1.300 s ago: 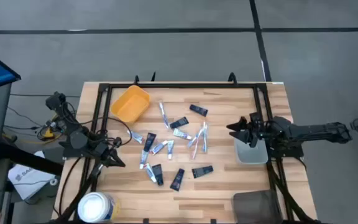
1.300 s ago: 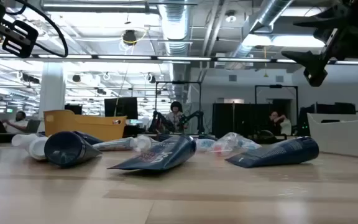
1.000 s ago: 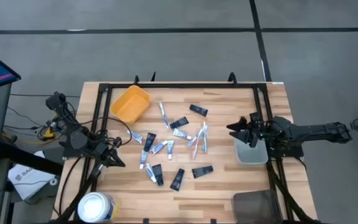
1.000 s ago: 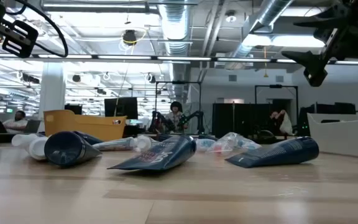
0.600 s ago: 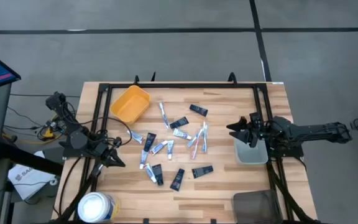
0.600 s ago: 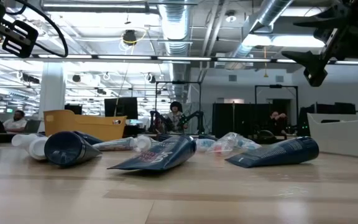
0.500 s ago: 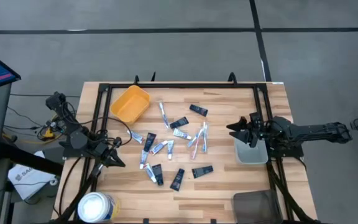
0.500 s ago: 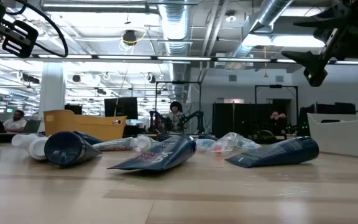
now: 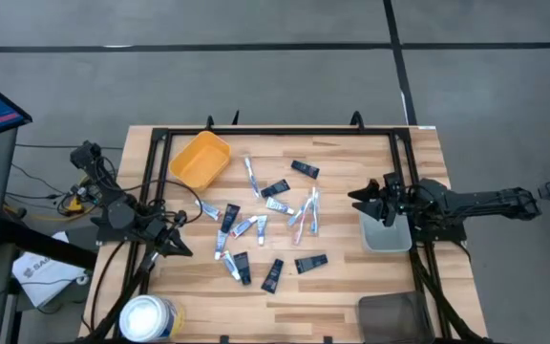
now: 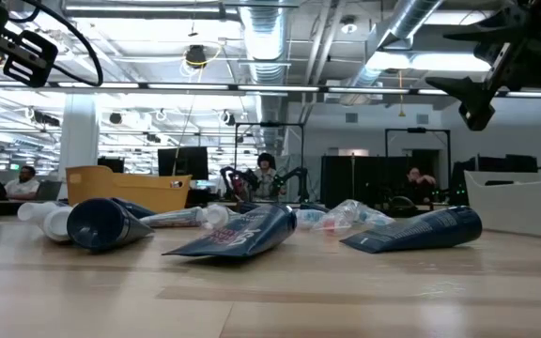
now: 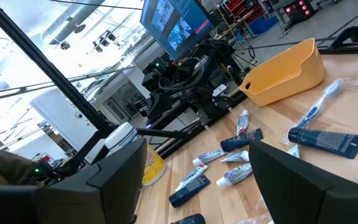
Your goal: Pick & Place Travel size toiletries
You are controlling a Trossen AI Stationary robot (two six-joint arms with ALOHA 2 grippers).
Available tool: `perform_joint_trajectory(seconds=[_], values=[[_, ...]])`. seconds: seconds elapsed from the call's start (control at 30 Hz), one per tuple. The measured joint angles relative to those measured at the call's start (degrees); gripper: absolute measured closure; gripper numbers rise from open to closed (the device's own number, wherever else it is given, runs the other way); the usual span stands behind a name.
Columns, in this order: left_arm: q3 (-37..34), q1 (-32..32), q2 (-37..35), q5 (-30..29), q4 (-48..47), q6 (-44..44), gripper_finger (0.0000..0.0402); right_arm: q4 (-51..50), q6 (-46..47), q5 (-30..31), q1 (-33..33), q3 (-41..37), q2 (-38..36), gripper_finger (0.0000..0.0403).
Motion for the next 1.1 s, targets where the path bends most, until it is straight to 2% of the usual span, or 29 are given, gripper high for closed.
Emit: perform_joint_trajectory(seconds=[0.37, 0.6, 0.73, 0.93, 1.1], values=[[0.02, 0.0, 0.08, -0.01, 5.51, -0.03, 0.04, -0.01, 0.0, 0.0, 0.0, 0.0, -0.01, 0.0127], [0.02, 0.0, 0.04, -0.02, 14.89, -0.72, 0.04, 0.32, 0.04, 0.0, -0.08, 0.0, -0.02, 0.0127], [0.02, 0.04, 0.07, -2.37, 17.83, -0.79, 0.04, 1.41, 3.26, 0.0, -0.08, 0.0, -0.04, 0.0127], [0.02, 0.07, 0.07, -9.62, 24.39, -0.83, 0.04, 3.28, 5.14, 0.0, -0.08, -0.02, 0.0, 0.0127], [0.02, 0.06, 0.05, -14.09, 28.18, 0.85, 0.04, 7.2, 12.57, 0.0, 0.01, -0.02, -0.04, 0.0127]])
